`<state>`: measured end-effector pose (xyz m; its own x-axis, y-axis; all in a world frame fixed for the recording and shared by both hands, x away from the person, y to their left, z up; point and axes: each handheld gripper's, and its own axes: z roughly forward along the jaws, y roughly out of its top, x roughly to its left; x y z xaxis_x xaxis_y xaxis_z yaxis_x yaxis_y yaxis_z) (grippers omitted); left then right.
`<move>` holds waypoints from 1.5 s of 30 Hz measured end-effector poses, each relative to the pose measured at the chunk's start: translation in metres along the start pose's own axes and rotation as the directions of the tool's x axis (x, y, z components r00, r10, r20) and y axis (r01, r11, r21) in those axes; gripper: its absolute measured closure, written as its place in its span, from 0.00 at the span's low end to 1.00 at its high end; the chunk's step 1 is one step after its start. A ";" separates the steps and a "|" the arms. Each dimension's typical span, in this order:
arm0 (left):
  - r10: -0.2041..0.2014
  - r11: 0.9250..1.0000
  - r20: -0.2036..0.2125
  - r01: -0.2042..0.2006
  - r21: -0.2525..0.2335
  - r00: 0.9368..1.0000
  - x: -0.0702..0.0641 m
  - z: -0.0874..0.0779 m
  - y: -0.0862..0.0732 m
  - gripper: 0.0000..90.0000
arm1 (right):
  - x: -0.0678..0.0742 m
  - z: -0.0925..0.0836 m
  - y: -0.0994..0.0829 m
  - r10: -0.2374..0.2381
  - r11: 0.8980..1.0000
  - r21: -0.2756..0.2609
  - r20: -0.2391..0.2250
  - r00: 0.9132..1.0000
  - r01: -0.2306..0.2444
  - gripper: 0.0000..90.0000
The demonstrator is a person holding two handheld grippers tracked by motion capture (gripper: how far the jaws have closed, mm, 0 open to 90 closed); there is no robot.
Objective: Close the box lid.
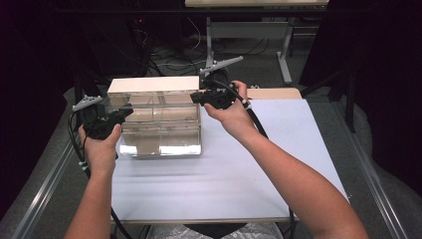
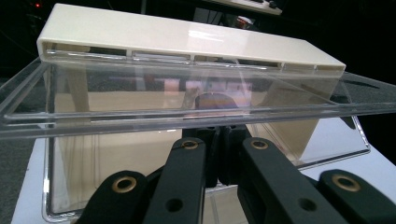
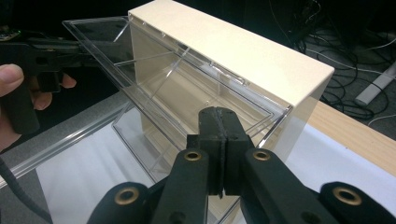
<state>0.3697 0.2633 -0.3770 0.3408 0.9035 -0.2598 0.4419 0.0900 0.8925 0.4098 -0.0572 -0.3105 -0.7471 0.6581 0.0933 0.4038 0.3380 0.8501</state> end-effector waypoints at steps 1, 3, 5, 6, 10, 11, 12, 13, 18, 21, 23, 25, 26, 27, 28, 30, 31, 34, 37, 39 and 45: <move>0.003 1.000 0.002 -0.003 0.001 1.000 0.000 0.000 0.000 1.00 | 0.000 0.001 0.000 0.001 1.000 0.000 0.001 1.000 -0.001 1.00; 0.002 1.000 -0.001 -0.002 -0.002 1.000 0.000 0.001 -0.002 1.00 | 0.000 0.003 -0.001 0.000 1.000 0.007 0.003 1.000 0.000 1.00; -0.001 1.000 -0.002 0.001 0.005 1.000 -0.001 0.001 -0.003 1.00 | 0.000 0.004 -0.001 0.002 1.000 0.007 -0.003 1.000 -0.002 1.00; 0.002 1.000 -0.002 -0.002 0.008 1.000 -0.001 0.001 -0.004 1.00 | 0.000 0.005 -0.002 -0.003 1.000 0.008 -0.002 1.000 0.003 1.00; -0.001 1.000 -0.003 0.001 0.020 1.000 -0.001 0.000 -0.007 1.00 | 0.000 0.006 -0.005 0.000 1.000 0.019 -0.009 1.000 0.000 1.00; -0.001 1.000 -0.003 0.001 0.023 1.000 -0.002 0.000 -0.007 1.00 | 0.000 0.007 -0.006 0.001 1.000 0.019 -0.014 1.000 -0.001 1.00; 0.001 1.000 -0.002 -0.001 0.031 1.000 -0.002 0.000 -0.008 1.00 | -0.001 0.008 -0.007 0.000 1.000 0.018 -0.014 1.000 0.000 1.00; 0.001 0.999 -0.004 0.000 0.034 1.000 -0.002 0.000 -0.010 1.00 | -0.001 0.008 -0.008 0.004 1.000 0.023 -0.015 1.000 -0.004 1.00; 0.016 0.999 -0.019 -0.015 0.051 1.000 -0.004 -0.002 -0.014 1.00 | -0.001 0.009 -0.011 0.004 1.000 0.029 -0.031 1.000 -0.003 1.00; 0.022 0.998 -0.020 -0.021 0.056 1.000 -0.005 -0.002 -0.018 1.00 | 0.000 0.010 -0.013 0.002 1.000 0.031 -0.036 0.999 -0.001 1.00; 0.019 0.998 -0.012 -0.019 0.060 1.000 -0.006 -0.002 -0.021 1.00 | 0.000 0.011 -0.014 0.005 0.999 0.032 -0.038 0.999 -0.003 1.00; 0.018 0.998 -0.006 -0.017 0.066 1.000 -0.006 -0.003 -0.023 1.00 | 0.001 0.011 -0.016 0.003 0.999 0.035 -0.042 0.999 -0.002 1.00; 0.017 0.998 -0.004 -0.017 0.064 1.000 -0.006 -0.003 -0.024 1.00 | 0.001 0.011 -0.017 0.001 0.999 0.033 -0.041 0.999 0.000 1.00; 0.015 0.998 0.000 -0.015 0.065 1.000 -0.007 -0.003 -0.025 1.00 | 0.001 0.012 -0.018 0.002 0.999 0.034 -0.042 0.999 -0.001 1.00; 0.015 0.998 0.000 -0.015 0.062 1.000 -0.007 -0.003 -0.026 1.00 | 0.001 0.012 -0.019 0.008 0.999 0.036 -0.041 0.999 -0.006 1.00; 0.015 0.998 0.003 -0.016 0.064 1.000 -0.008 -0.004 -0.026 1.00 | 0.001 0.013 -0.021 0.006 0.999 0.035 -0.042 0.999 -0.005 1.00; 0.017 0.998 0.005 -0.017 0.057 1.000 -0.008 -0.005 -0.026 1.00 | 0.001 0.013 -0.021 0.009 0.999 0.043 -0.043 0.999 -0.007 1.00; 0.014 0.998 0.009 -0.015 0.056 1.000 -0.008 -0.006 -0.027 1.00 | 0.002 0.015 -0.024 0.006 0.999 0.048 -0.043 0.999 -0.004 1.00; 0.010 0.998 0.010 -0.010 0.055 1.000 -0.007 -0.007 -0.028 1.00 | 0.002 0.017 -0.026 0.010 0.998 0.056 -0.043 0.999 -0.007 1.00; 0.011 0.998 0.009 -0.011 0.059 1.000 -0.006 -0.007 -0.030 1.00 | 0.002 0.019 -0.028 0.012 0.998 0.056 -0.043 0.999 -0.010 1.00; 0.005 0.997 0.003 -0.005 0.071 1.000 -0.003 -0.006 -0.035 1.00 | 0.002 0.024 -0.035 0.022 0.997 0.071 -0.051 0.998 -0.018 1.00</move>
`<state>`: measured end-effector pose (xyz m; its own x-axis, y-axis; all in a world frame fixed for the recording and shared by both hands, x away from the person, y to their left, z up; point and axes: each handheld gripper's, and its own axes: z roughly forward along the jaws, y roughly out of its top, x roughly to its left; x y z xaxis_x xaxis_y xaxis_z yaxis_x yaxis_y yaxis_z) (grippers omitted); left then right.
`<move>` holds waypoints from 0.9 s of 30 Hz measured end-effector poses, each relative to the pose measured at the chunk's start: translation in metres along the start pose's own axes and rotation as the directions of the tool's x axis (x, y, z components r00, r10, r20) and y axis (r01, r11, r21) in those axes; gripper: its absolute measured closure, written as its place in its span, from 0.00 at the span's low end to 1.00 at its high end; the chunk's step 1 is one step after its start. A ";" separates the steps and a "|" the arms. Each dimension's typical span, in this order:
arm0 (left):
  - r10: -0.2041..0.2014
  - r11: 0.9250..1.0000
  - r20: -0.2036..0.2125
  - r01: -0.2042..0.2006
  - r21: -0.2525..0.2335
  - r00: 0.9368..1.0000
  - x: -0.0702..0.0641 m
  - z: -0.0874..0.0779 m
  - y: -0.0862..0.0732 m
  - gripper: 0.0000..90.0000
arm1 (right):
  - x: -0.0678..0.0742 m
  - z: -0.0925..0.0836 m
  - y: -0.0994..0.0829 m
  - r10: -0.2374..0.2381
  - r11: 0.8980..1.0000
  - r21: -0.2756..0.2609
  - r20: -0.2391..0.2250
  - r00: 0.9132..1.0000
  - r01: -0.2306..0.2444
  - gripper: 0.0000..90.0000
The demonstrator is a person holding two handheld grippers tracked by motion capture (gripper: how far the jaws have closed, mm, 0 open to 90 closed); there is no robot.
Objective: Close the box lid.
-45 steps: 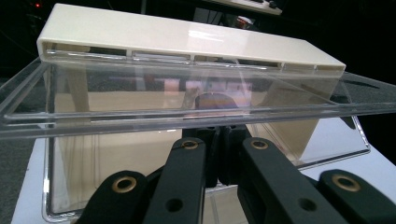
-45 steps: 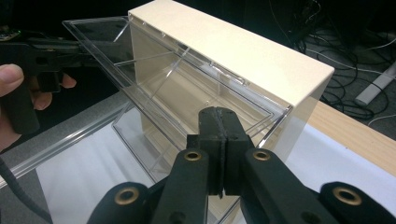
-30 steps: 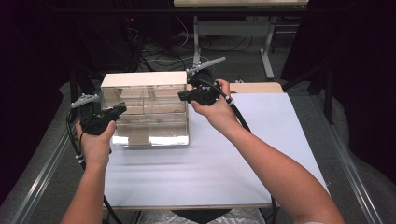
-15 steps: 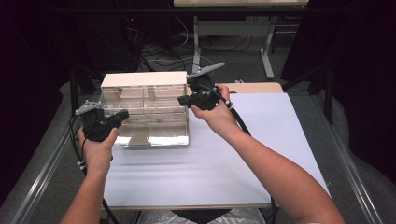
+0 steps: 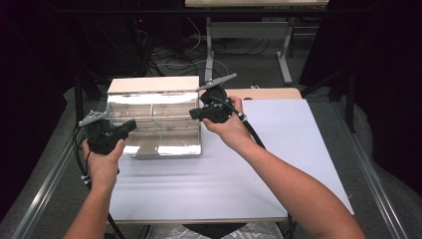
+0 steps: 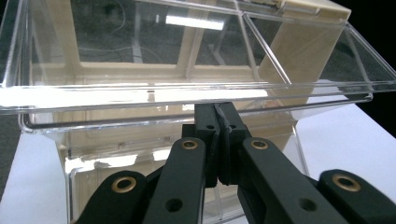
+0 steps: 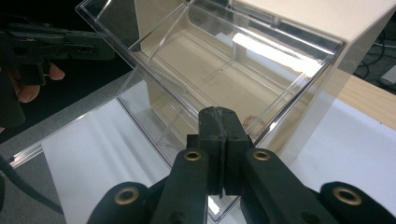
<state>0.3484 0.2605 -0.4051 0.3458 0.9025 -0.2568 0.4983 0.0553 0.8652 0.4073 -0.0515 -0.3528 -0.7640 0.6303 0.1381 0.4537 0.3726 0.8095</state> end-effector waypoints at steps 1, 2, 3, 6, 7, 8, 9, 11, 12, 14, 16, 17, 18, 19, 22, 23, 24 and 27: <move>0.001 1.000 -0.001 -0.001 0.004 1.000 0.001 0.000 -0.001 1.00 | 0.000 0.000 -0.001 0.000 1.000 0.003 0.000 1.000 0.000 1.00; 0.002 1.000 -0.003 -0.002 0.007 1.000 0.001 0.001 -0.002 1.00 | -0.001 0.002 -0.002 -0.002 1.000 0.006 0.000 1.000 0.002 1.00; -0.002 1.000 -0.003 0.002 0.009 1.000 0.002 0.001 -0.003 1.00 | -0.001 0.002 -0.003 0.001 1.000 0.011 0.001 1.000 -0.001 1.00; -0.004 1.000 -0.002 0.004 0.018 1.000 0.002 0.003 -0.005 1.00 | -0.003 0.005 -0.005 0.006 1.000 0.013 0.001 1.000 -0.006 1.00; -0.004 1.000 -0.004 0.004 0.020 1.000 0.002 0.004 -0.005 1.00 | -0.003 0.006 -0.006 0.010 1.000 0.012 0.002 1.000 -0.010 1.00; -0.004 1.000 -0.001 0.004 0.019 1.000 0.002 0.004 -0.006 1.00 | -0.004 0.006 -0.007 0.013 1.000 0.017 0.003 1.000 -0.013 1.00; 0.000 1.000 -0.002 0.000 0.026 1.000 0.002 0.004 -0.006 1.00 | -0.004 0.007 -0.008 0.013 1.000 0.016 0.001 1.000 -0.013 1.00; 0.000 1.000 0.000 0.000 0.023 1.000 0.001 0.004 -0.006 1.00 | -0.005 0.008 -0.010 0.018 1.000 0.019 0.001 1.000 -0.018 1.00; 0.002 1.000 0.000 -0.002 0.024 1.000 0.000 0.004 -0.006 1.00 | -0.005 0.009 -0.011 0.021 1.000 0.023 0.001 1.000 -0.021 1.00; 0.006 1.000 0.003 -0.006 0.028 1.000 0.000 0.004 -0.006 1.00 | -0.006 0.010 -0.013 0.023 0.999 0.023 -0.004 1.000 -0.023 1.00; 0.013 0.999 0.003 -0.013 0.034 1.000 -0.002 0.004 -0.008 1.00 | -0.006 0.010 -0.014 0.024 0.999 0.023 -0.006 1.000 -0.024 1.00; 0.015 0.999 0.005 -0.016 0.034 1.000 -0.003 0.003 -0.009 1.00 | -0.005 0.010 -0.014 0.028 0.999 0.024 -0.006 1.000 -0.028 1.00; 0.018 0.999 0.004 -0.018 0.037 1.000 -0.003 0.002 -0.010 0.99 | -0.006 0.010 -0.015 0.023 0.999 0.024 -0.007 1.000 -0.022 1.00; 0.018 0.999 0.007 -0.018 0.039 1.000 -0.004 0.001 -0.010 0.99 | -0.005 0.010 -0.015 0.026 0.999 0.026 -0.009 1.000 -0.026 1.00; 0.021 0.999 0.015 -0.022 0.038 1.000 -0.005 -0.002 -0.012 0.98 | -0.005 0.010 -0.017 0.028 0.999 0.023 -0.013 1.000 -0.027 1.00; 0.022 0.999 0.018 -0.022 0.038 1.000 -0.006 -0.002 -0.013 0.98 | -0.005 0.010 -0.019 0.027 0.999 0.021 -0.018 0.999 -0.027 1.00; 0.028 0.999 0.018 -0.028 0.042 0.999 -0.006 -0.003 -0.014 0.98 | -0.005 0.009 -0.020 0.027 1.000 0.016 -0.017 1.000 -0.026 0.99; 0.031 0.998 0.020 -0.032 0.056 0.999 -0.006 -0.003 -0.018 0.97 | -0.005 0.007 -0.025 0.036 0.999 0.017 -0.018 0.999 -0.035 0.98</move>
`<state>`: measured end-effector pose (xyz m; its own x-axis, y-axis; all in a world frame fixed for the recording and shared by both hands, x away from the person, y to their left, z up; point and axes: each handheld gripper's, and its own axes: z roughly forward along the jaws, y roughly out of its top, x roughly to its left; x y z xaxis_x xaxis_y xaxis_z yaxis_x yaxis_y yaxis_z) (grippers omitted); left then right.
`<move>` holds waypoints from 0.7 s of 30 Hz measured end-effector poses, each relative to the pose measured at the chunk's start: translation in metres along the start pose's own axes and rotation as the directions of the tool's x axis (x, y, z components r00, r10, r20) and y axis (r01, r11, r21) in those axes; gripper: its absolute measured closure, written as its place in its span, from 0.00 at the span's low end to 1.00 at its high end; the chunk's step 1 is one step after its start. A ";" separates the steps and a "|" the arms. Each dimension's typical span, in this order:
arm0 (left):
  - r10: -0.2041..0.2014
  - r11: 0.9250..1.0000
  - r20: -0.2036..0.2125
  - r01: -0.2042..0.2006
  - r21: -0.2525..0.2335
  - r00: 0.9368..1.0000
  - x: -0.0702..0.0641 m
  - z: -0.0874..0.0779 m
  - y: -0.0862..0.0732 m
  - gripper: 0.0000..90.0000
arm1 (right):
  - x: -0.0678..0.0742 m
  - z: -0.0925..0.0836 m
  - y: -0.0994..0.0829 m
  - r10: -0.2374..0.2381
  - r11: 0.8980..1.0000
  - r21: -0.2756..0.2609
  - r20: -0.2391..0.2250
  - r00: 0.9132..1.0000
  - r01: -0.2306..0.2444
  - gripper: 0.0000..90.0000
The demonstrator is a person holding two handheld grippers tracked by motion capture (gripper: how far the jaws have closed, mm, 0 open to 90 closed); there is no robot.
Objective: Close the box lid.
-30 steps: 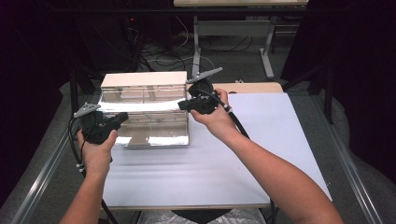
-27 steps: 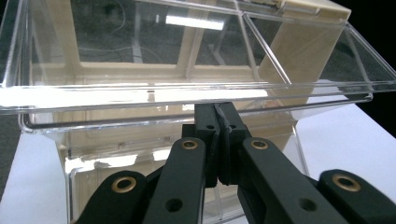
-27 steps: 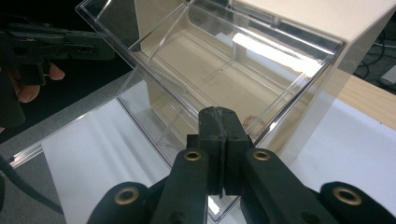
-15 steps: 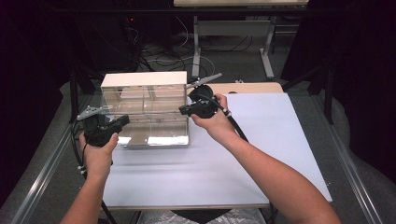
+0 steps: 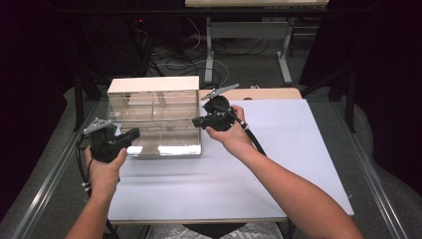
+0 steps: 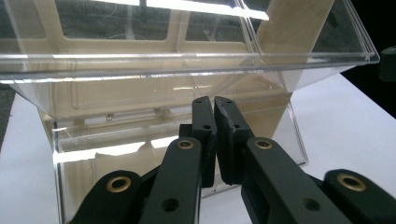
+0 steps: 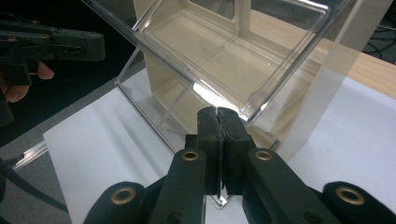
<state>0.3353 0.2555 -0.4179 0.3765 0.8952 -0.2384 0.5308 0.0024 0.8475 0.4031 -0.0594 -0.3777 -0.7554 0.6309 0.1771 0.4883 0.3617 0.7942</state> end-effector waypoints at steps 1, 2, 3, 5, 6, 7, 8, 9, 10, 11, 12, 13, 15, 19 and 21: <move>0.000 1.000 0.003 0.000 0.003 1.000 0.000 0.000 -0.001 0.96 | -0.001 -0.001 -0.002 0.002 1.000 -0.003 -0.003 1.000 -0.002 0.98; 0.000 1.000 0.004 0.000 0.010 1.000 0.001 0.000 -0.003 0.96 | -0.001 -0.002 -0.004 0.001 1.000 -0.013 0.000 1.000 -0.001 0.97; -0.002 1.000 0.006 0.002 0.012 1.000 0.002 0.001 -0.004 0.95 | -0.002 -0.004 -0.006 0.004 1.000 -0.008 0.001 1.000 -0.004 0.96; -0.008 1.000 0.008 0.008 0.010 1.000 0.004 0.002 -0.007 0.94 | -0.003 -0.006 -0.009 0.003 1.000 -0.015 0.010 1.000 -0.003 0.93; -0.010 1.000 0.009 0.010 0.015 1.000 0.005 0.002 -0.008 0.93 | -0.004 -0.007 -0.011 0.004 1.000 -0.018 0.014 1.000 -0.004 0.92; -0.012 1.000 0.013 0.011 0.016 1.000 0.005 0.002 -0.010 0.92 | -0.005 -0.009 -0.013 0.010 1.000 -0.020 0.015 1.000 -0.010 0.90; -0.013 1.000 0.021 0.012 0.020 1.000 0.006 0.002 -0.011 0.91 | -0.005 -0.010 -0.015 0.015 1.000 -0.021 0.021 1.000 -0.014 0.88; -0.015 1.000 0.026 0.014 0.018 1.000 0.006 0.002 -0.012 0.89 | -0.006 -0.011 -0.017 0.008 1.000 -0.029 0.021 1.000 -0.008 0.87; -0.016 1.000 0.035 0.015 0.019 0.999 0.006 0.002 -0.013 0.87 | -0.007 -0.013 -0.019 0.017 0.999 -0.029 0.026 1.000 -0.016 0.85; -0.017 1.000 0.044 0.016 0.020 0.999 0.006 0.002 -0.014 0.86 | -0.008 -0.015 -0.021 0.020 0.999 -0.031 0.029 0.999 -0.019 0.84; -0.016 1.000 0.049 0.015 0.022 0.999 0.006 0.002 -0.015 0.84 | -0.008 -0.016 -0.024 0.027 0.999 -0.034 0.033 0.999 -0.026 0.82; -0.014 1.000 0.055 0.013 0.023 0.998 0.006 0.002 -0.016 0.83 | -0.009 -0.018 -0.026 0.023 0.999 -0.031 0.044 0.999 -0.022 0.80; -0.007 1.000 0.070 0.005 0.026 0.998 0.006 0.001 -0.017 0.80 | -0.011 -0.020 -0.032 0.019 0.999 -0.037 0.049 0.999 -0.017 0.76; -0.001 0.999 0.078 -0.001 0.032 0.997 0.006 0.002 -0.022 0.74 | -0.015 -0.027 -0.046 0.035 0.999 -0.044 0.075 0.997 -0.032 0.70; 0.001 0.999 0.078 -0.004 0.035 0.997 0.007 0.002 -0.025 0.71 | -0.019 -0.032 -0.054 0.037 0.998 -0.048 0.092 0.995 -0.033 0.67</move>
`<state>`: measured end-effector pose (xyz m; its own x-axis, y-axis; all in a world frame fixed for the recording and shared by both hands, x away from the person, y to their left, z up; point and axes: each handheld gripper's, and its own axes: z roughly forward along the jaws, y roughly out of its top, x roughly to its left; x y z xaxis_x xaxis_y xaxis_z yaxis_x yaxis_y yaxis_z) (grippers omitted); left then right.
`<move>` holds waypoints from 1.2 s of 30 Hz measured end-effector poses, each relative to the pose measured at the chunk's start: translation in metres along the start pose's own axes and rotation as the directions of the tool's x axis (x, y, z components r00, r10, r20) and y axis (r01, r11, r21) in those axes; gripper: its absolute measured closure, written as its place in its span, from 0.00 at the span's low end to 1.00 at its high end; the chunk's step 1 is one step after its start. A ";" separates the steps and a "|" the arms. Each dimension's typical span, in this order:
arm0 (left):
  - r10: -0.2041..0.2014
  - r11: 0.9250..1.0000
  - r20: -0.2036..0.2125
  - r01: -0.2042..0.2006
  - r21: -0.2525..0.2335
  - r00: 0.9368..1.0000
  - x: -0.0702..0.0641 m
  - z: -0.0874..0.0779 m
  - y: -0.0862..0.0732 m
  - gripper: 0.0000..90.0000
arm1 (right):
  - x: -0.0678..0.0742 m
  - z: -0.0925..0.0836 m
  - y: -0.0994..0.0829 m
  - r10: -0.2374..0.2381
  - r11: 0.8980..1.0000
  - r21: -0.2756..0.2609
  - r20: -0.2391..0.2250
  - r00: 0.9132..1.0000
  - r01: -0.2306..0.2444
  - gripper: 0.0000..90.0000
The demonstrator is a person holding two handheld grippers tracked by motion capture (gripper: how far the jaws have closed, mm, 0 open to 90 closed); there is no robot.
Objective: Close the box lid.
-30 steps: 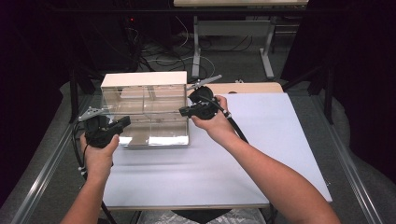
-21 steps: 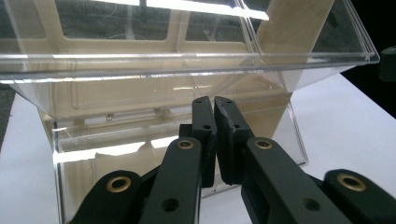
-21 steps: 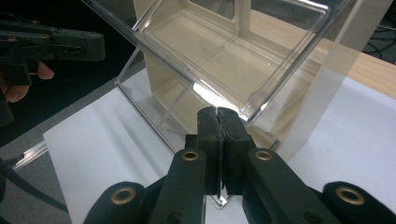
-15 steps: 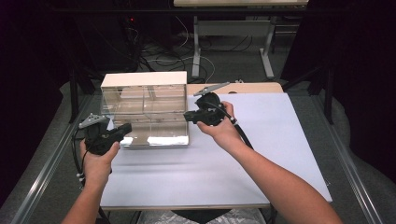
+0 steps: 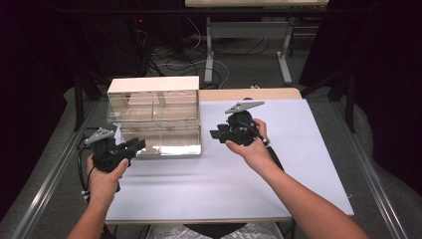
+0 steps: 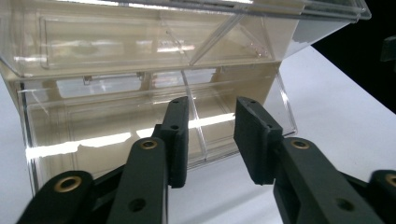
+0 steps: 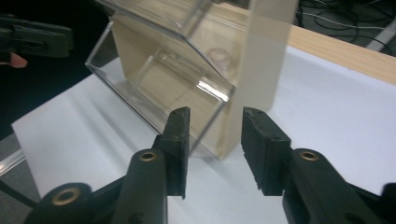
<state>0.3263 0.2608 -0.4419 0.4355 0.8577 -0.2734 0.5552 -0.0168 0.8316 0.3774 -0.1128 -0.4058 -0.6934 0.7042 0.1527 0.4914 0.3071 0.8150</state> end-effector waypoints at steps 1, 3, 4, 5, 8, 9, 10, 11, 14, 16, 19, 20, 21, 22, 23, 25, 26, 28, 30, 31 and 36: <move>-0.003 1.000 -0.002 0.003 0.001 1.000 0.001 0.001 -0.001 0.69 | -0.002 -0.002 -0.004 0.001 1.000 -0.004 0.009 1.000 -0.001 0.66; -0.002 1.000 -0.008 0.002 0.009 1.000 0.002 0.001 -0.004 0.65 | -0.007 -0.007 -0.013 0.016 1.000 -0.006 0.029 0.999 -0.016 0.63; 0.001 1.000 -0.011 -0.001 0.016 1.000 0.003 0.002 -0.006 0.64 | -0.010 -0.008 -0.017 0.017 1.000 -0.010 0.041 0.999 -0.017 0.61; -0.001 1.000 -0.012 0.001 0.015 1.000 0.003 0.003 -0.007 0.63 | -0.013 -0.010 -0.021 0.023 1.000 -0.005 0.048 0.999 -0.023 0.60; 0.000 1.000 -0.010 0.000 0.023 1.000 0.005 0.004 -0.012 0.59 | -0.020 -0.014 -0.034 0.031 0.999 -0.015 0.070 0.997 -0.030 0.56; 0.006 1.000 -0.011 -0.005 0.024 1.000 0.005 0.005 -0.013 0.58 | -0.022 -0.016 -0.038 0.035 0.999 -0.017 0.074 0.997 -0.034 0.55; 0.009 1.000 -0.017 -0.009 0.021 1.000 0.005 0.005 -0.015 0.58 | -0.024 -0.017 -0.042 0.044 0.999 -0.021 0.076 0.996 -0.043 0.54; 0.011 1.000 -0.018 -0.011 0.021 1.000 0.006 0.005 -0.016 0.57 | -0.026 -0.019 -0.046 0.059 0.998 -0.025 0.076 0.995 -0.057 0.53; 0.016 1.000 -0.021 -0.015 0.013 1.000 0.006 0.005 -0.019 0.55 | -0.033 -0.024 -0.058 0.071 0.997 -0.036 0.091 0.993 -0.068 0.52; 0.016 1.000 -0.023 -0.016 0.007 1.000 0.007 0.005 -0.020 0.53 | -0.038 -0.027 -0.066 0.079 0.996 -0.047 0.106 0.991 -0.074 0.48; 0.015 1.000 -0.021 -0.015 -0.002 1.000 0.008 0.004 -0.024 0.51 | -0.044 -0.030 -0.078 0.101 0.994 -0.046 0.127 0.987 -0.096 0.46; 0.016 1.000 -0.024 -0.016 -0.001 1.000 0.008 0.004 -0.024 0.50 | -0.047 -0.032 -0.083 0.111 0.993 -0.051 0.137 0.984 -0.105 0.45; 0.019 1.000 -0.026 -0.019 -0.001 0.999 0.009 0.004 -0.025 0.49 | -0.049 -0.033 -0.086 0.111 0.993 -0.052 0.144 0.983 -0.105 0.43; 0.017 1.000 -0.026 -0.017 0.000 1.000 0.009 0.004 -0.026 0.49 | -0.051 -0.034 -0.090 0.114 0.993 -0.053 0.158 0.981 -0.107 0.42; 0.018 1.000 -0.027 -0.018 -0.001 0.999 0.010 0.004 -0.027 0.48 | -0.054 -0.036 -0.094 0.107 0.994 -0.052 0.170 0.980 -0.099 0.42; 0.019 1.000 -0.026 -0.019 -0.007 0.999 0.011 0.004 -0.028 0.47 | -0.057 -0.038 -0.101 0.125 0.991 -0.058 0.175 0.977 -0.117 0.37; 0.024 1.000 -0.026 -0.024 -0.006 0.999 0.011 0.004 -0.029 0.47 | -0.058 -0.039 -0.104 0.133 0.990 -0.060 0.181 0.975 -0.124 0.36; 0.028 0.999 -0.033 -0.029 -0.014 0.999 0.012 0.005 -0.030 0.45 | -0.061 -0.041 -0.109 0.134 0.990 -0.062 0.195 0.972 -0.125 0.34; 0.038 0.999 -0.039 -0.039 -0.022 0.998 0.013 0.006 -0.031 0.43 | -0.063 -0.043 -0.113 0.129 0.991 -0.062 0.214 0.968 -0.118 0.31; 0.040 0.999 -0.039 -0.041 -0.023 0.998 0.013 0.006 -0.031 0.43 | -0.064 -0.043 -0.115 0.134 0.990 -0.063 0.223 0.966 -0.123 0.30; 0.063 0.997 -0.046 -0.065 -0.045 0.997 0.014 0.007 -0.031 0.38 | -0.073 -0.045 -0.125 0.140 0.990 -0.062 0.254 0.957 -0.128 0.26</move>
<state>0.3206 0.2695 -0.4749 0.4365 0.8777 -0.1979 0.4930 -0.0493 0.8686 0.3427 -0.2318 -0.4937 -0.4607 0.8797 0.1182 0.5427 0.1738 0.8217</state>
